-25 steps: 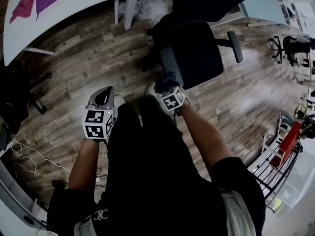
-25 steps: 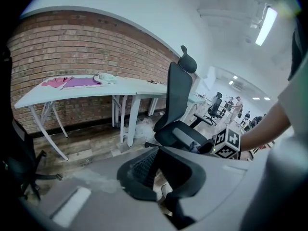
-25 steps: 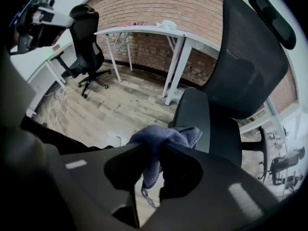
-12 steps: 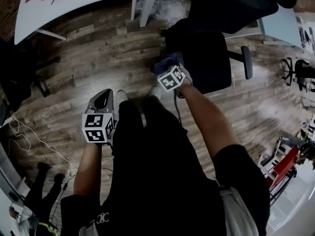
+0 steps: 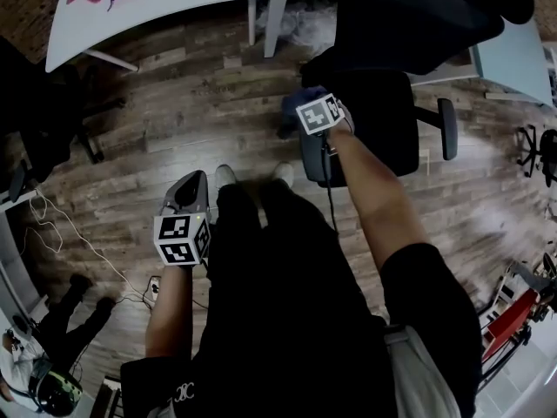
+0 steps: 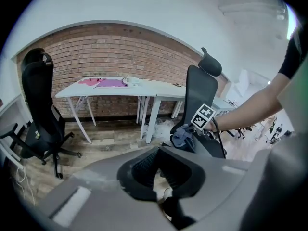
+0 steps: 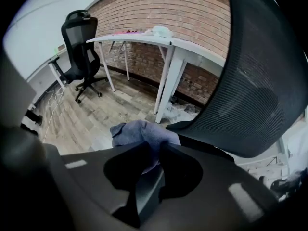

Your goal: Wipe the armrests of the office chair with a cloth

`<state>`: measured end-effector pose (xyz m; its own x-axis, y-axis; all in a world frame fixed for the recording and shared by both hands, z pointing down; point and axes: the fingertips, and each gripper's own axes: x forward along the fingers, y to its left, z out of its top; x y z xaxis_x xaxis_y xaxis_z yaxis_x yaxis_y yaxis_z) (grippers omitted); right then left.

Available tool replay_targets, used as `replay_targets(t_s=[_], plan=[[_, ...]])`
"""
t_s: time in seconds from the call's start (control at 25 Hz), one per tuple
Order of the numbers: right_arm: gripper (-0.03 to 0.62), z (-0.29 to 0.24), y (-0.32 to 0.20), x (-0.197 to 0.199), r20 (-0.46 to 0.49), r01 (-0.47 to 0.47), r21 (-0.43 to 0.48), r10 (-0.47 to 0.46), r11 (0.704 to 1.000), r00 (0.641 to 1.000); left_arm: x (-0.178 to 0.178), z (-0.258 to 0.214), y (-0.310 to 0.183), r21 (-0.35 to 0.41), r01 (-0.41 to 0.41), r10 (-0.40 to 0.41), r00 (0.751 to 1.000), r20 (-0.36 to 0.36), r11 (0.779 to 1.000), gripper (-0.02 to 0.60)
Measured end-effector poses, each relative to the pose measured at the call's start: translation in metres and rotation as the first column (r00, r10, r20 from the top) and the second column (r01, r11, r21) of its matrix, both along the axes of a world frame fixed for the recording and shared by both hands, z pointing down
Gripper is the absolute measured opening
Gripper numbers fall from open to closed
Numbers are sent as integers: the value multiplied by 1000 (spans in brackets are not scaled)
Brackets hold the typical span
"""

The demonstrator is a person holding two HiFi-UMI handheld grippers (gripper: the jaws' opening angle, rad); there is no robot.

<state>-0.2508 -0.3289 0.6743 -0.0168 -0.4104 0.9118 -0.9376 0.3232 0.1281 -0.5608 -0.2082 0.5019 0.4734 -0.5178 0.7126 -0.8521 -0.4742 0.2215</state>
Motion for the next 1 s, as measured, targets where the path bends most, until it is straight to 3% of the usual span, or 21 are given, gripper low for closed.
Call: replay_targets(t_s=[0.08, 0.24, 0.56, 0.76, 1.0], plan=[[81, -3, 4, 16, 21, -54, -6, 54, 999, 998, 11, -5, 1, 16, -9, 9, 1000, 4, 1000, 6], [81, -14, 30, 58, -50, -182, -51, 179, 982, 983, 34, -12, 0, 41, -56, 56, 998, 9, 998, 6], [81, -1, 92, 77, 15, -352, -101, 355, 930, 935, 75, -21, -1, 61, -149, 149, 989, -6, 987, 6], [81, 6, 126, 60, 81, -380, -144, 394, 914, 916, 83, -23, -4, 74, -205, 205, 979, 1, 976, 6], [81, 9, 141, 40, 151, -359, -103, 371, 928, 916, 92, -28, -7, 89, -242, 243, 970, -2, 966, 6]])
